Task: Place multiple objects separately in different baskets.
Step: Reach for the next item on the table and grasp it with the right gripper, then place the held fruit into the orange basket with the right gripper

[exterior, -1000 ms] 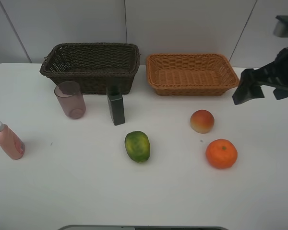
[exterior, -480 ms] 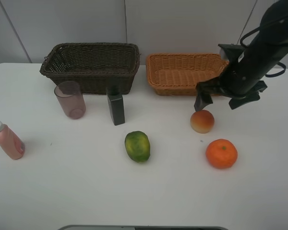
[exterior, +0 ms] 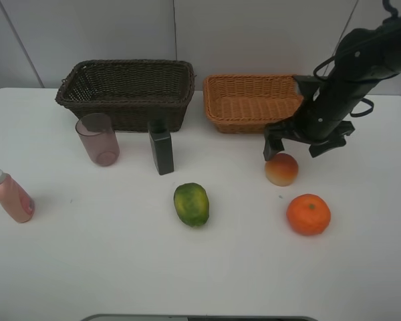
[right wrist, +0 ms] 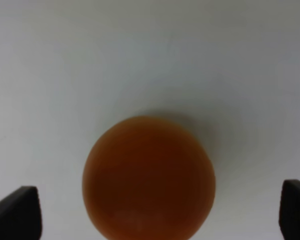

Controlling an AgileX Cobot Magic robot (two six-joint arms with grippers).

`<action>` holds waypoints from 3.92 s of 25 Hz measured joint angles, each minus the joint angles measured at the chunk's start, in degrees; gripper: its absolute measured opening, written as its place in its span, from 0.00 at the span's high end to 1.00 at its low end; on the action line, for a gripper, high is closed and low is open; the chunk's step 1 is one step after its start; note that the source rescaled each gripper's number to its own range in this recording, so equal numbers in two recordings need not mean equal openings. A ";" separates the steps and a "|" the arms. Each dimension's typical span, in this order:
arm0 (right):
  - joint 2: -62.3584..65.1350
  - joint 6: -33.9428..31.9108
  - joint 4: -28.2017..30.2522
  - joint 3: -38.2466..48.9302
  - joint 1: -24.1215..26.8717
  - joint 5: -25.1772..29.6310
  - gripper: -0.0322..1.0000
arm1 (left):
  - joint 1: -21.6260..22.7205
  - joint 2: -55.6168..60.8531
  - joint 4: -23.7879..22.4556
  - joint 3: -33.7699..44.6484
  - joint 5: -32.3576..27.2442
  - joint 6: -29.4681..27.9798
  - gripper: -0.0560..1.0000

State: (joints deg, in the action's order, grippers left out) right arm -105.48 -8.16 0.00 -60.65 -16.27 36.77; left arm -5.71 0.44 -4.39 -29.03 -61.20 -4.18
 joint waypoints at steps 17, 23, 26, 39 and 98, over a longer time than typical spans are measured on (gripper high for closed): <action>-9.16 -0.06 0.42 -2.65 0.00 -1.86 0.00 | 0.00 0.00 0.00 0.00 0.00 0.00 0.06; -9.91 -0.01 1.20 -3.15 -0.72 -1.67 0.00 | 0.00 0.00 0.00 0.00 0.05 0.00 0.06; -10.22 -0.01 1.40 -3.34 -1.13 -1.67 0.02 | 0.00 0.00 0.00 0.00 0.05 0.00 0.06; -10.48 -0.01 1.44 -3.41 -1.53 -2.27 0.97 | 0.00 0.00 0.00 0.00 0.05 0.00 0.06; -20.11 -0.01 9.08 -29.71 4.06 -7.42 0.97 | 0.00 0.00 0.00 0.00 0.05 0.00 0.06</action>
State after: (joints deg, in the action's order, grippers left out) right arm -125.59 -8.16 9.08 -90.36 -12.21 29.35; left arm -5.71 0.44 -4.39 -29.03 -61.15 -4.18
